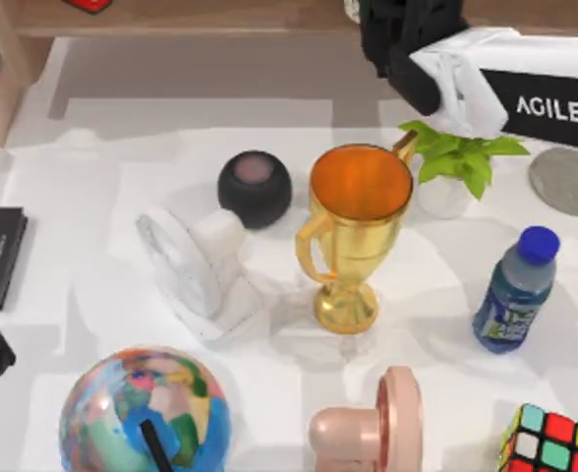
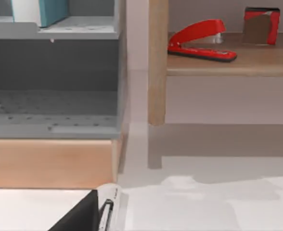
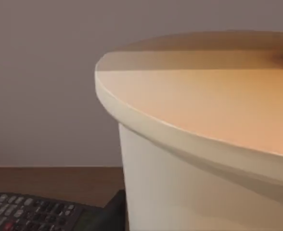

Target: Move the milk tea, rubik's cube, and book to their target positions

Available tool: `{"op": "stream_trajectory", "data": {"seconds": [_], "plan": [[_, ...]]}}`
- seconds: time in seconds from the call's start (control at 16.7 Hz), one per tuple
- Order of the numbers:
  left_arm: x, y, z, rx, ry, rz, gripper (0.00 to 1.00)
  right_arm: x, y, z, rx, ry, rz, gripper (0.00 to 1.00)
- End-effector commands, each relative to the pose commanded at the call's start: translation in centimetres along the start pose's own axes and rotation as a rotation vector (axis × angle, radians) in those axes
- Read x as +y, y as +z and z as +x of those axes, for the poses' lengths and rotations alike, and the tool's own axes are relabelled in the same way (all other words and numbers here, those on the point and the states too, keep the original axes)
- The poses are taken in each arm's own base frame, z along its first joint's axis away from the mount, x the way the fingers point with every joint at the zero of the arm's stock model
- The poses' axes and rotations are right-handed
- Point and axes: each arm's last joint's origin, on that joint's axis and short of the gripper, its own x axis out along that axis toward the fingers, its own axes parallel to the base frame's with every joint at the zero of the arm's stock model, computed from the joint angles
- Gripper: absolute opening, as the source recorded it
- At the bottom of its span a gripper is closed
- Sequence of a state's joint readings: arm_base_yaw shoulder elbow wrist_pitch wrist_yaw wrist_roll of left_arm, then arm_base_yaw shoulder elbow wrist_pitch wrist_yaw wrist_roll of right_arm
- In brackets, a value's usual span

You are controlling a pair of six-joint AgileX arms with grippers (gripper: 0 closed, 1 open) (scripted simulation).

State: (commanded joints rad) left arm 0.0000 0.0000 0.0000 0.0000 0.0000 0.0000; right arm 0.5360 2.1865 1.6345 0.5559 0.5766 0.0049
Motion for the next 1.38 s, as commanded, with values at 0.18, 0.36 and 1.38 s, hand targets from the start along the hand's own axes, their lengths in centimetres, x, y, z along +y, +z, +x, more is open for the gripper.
{"op": "stream_trajectory", "data": {"seconds": [0.18,0.36,1.38], "plan": [[0.0,0.0,0.0,0.000,0.000,0.000,1.00,0.0,-0.1,-2.9,0.013,0.001,-0.008,0.00],[0.0,0.0,0.0,0.000,0.000,0.000,1.00,-0.1,0.0,-5.2,0.012,0.003,-0.006,0.00],[0.0,0.0,0.0,0.000,0.000,0.000,1.00,-9.5,2.5,-7.6,-0.260,0.211,0.067,0.00]]}}
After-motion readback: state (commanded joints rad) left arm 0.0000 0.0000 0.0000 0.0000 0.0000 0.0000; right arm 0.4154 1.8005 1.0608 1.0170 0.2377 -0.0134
